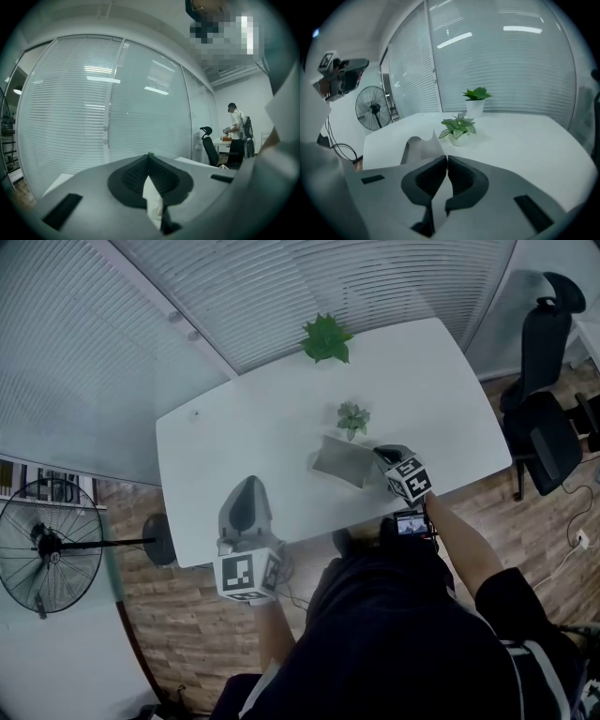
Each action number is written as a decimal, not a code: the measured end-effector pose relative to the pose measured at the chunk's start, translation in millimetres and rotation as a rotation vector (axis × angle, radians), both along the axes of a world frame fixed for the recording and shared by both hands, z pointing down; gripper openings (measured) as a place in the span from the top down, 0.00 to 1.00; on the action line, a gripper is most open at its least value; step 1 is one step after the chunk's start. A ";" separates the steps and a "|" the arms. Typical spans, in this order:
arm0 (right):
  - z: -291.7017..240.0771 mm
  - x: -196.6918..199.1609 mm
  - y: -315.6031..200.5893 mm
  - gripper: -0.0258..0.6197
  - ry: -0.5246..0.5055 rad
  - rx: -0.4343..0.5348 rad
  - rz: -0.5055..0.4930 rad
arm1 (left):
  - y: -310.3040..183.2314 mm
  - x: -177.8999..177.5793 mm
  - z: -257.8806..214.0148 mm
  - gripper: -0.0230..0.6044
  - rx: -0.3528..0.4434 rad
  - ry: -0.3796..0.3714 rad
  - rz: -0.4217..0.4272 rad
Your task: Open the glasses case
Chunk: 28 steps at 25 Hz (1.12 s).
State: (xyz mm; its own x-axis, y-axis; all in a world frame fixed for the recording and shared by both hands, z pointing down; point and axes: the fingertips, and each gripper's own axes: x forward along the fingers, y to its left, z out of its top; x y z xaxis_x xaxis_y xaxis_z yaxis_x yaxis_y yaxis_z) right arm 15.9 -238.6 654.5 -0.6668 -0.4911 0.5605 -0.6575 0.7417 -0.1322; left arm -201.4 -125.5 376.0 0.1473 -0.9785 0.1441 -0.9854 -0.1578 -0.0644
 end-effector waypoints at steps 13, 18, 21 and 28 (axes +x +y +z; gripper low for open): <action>2.3 3.1 -12.1 0.91 -0.201 -0.138 0.065 | -9.4 2.0 0.9 0.97 -0.004 -0.028 -0.002; -26.8 6.2 -14.5 0.88 -0.271 -0.098 0.077 | -9.5 2.9 -1.9 0.97 0.022 -0.019 0.009; -40.2 19.7 -18.8 0.87 -0.288 -0.070 0.115 | -11.0 4.6 -3.7 0.97 0.029 -0.013 0.015; -183.3 55.3 -9.8 0.93 -0.321 0.296 0.200 | -11.5 15.0 -16.1 0.97 0.069 -0.018 0.073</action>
State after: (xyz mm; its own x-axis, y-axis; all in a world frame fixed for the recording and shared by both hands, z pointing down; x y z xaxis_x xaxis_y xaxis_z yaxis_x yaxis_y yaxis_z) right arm 71.2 -248.4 471.2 -0.6595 -0.7347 0.1589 -0.7516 0.6413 -0.1543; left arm -186.4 -137.1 359.9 0.2164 -0.9731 0.0796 -0.9700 -0.2235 -0.0953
